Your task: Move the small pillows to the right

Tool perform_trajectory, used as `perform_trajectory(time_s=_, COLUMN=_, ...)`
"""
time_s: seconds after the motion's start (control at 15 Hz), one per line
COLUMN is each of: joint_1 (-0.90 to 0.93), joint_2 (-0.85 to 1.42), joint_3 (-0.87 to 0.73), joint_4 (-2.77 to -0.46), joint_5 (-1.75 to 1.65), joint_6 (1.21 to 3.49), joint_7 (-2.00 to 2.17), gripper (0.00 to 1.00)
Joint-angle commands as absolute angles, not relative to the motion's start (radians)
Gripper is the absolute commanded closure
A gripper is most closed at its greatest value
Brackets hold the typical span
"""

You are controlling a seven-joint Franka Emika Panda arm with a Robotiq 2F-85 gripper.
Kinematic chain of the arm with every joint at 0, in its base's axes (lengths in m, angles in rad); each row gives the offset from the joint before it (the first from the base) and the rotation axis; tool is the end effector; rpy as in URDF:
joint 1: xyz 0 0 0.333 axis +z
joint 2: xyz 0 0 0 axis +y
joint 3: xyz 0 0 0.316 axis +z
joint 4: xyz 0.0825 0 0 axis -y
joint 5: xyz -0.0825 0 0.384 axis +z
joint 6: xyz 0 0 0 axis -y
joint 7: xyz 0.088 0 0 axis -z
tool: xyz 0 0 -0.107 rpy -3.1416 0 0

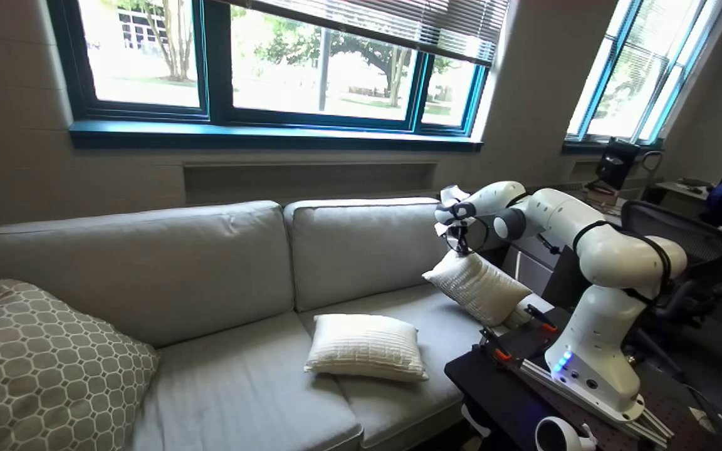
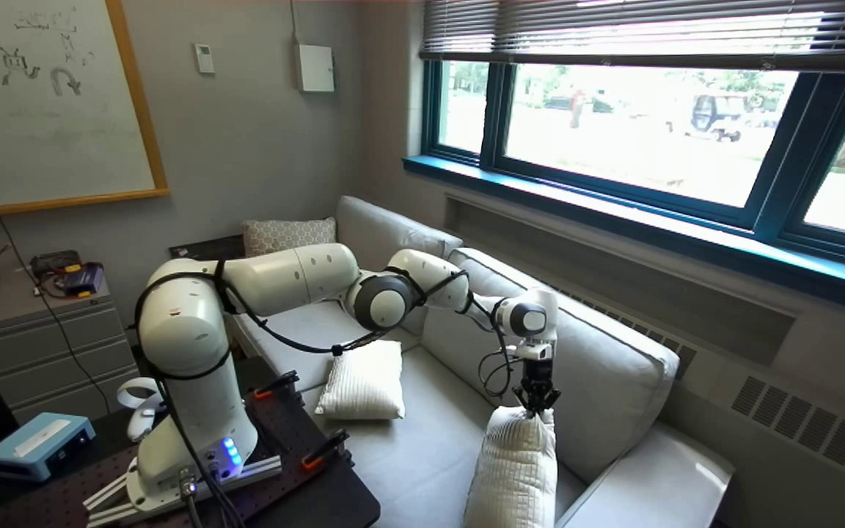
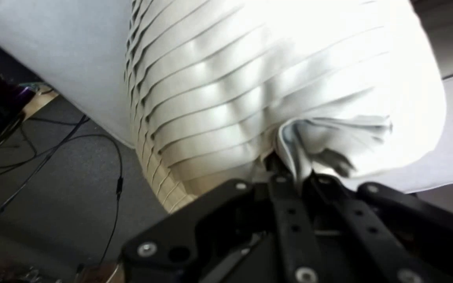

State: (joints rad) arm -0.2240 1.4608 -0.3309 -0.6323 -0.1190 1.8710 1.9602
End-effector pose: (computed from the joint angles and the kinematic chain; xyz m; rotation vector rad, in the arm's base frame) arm 0.7094 -0.2945 0.0653 1.2014 -2.3905 0.2475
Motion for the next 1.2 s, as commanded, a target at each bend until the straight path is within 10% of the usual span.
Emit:
perform_trajectory(time_s=0.0, joint_1=-0.282, joint_2=1.481, joint_3=-0.272, joint_4=-0.525, joint_5=-0.104, joint_6=1.996, joint_7=1.955, gripper=0.97)
perform_trajectory(time_s=1.13, joint_1=-0.340, joint_2=1.473, joint_3=-0.270, joint_4=-0.604, joint_5=-0.117, joint_6=2.101, joint_7=2.049, gripper=0.96)
